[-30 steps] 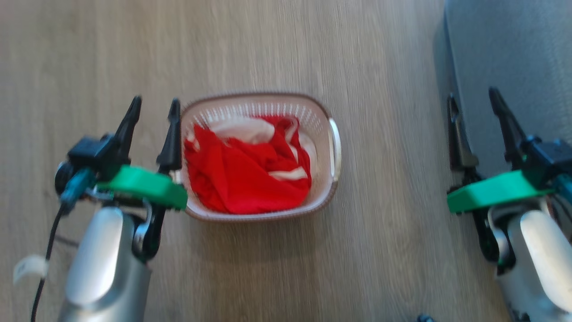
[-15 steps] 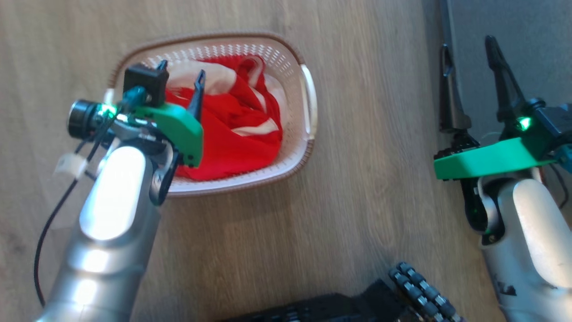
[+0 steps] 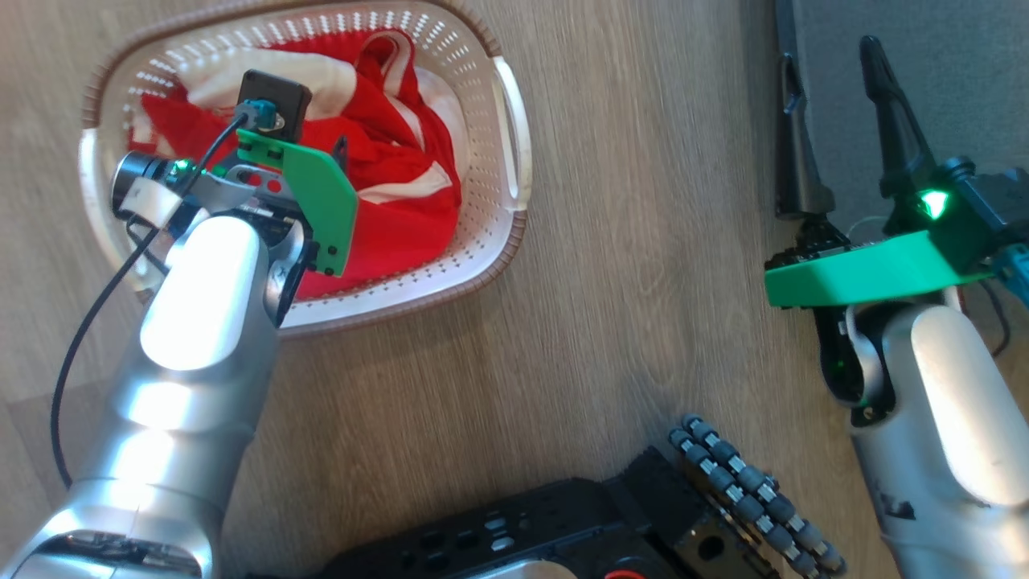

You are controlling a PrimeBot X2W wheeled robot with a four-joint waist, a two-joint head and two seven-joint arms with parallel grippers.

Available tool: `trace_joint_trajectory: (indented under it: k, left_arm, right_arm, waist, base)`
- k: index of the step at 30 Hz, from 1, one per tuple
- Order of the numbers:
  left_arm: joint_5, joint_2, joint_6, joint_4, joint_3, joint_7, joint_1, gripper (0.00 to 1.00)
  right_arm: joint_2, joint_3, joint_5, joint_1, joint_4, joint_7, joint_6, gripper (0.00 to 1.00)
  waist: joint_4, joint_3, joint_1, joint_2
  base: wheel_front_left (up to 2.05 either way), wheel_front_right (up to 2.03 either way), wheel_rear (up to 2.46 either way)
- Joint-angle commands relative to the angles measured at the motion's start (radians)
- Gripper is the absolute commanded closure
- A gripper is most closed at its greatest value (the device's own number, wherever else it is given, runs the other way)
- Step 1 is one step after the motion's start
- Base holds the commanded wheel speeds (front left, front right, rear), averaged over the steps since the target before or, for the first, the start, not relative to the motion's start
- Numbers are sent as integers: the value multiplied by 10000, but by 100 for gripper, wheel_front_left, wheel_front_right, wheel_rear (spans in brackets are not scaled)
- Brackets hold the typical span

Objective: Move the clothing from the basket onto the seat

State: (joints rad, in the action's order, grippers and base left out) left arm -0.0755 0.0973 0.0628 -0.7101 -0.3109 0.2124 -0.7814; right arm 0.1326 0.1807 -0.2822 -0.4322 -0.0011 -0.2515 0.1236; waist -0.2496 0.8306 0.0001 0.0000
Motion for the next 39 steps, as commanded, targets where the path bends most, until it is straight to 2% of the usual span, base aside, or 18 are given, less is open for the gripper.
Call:
trace_joint_trajectory:
  k: [1,17,30,39]
  left_arm:
    - [-15,248,33,-74,142,95,-188,0]
    - [-48,473,-157,-1390,56,97,-1361,0]
    - [-164,773,-193,-2184,8,102,-1772,0]
    - [-295,622,-209,-2590,-119,-12,-1904,0]
  right_arm:
    - [-92,234,5,54,-363,-103,71,0]
    - [-337,450,-43,87,-586,-103,71,0]
    - [-534,575,-62,301,-719,-103,71,0]
    - [-618,594,-96,391,-759,-103,71,0]
  waist:
    - [-171,327,-1,0]
    - [-739,1446,-1,0]
    - [-1013,1827,-1,0]
    - [-1142,1955,-1,0]
  base:
    - [0,0,0]
    - [0,0,0]
    - [0,0,0]
    - [0,0,0]
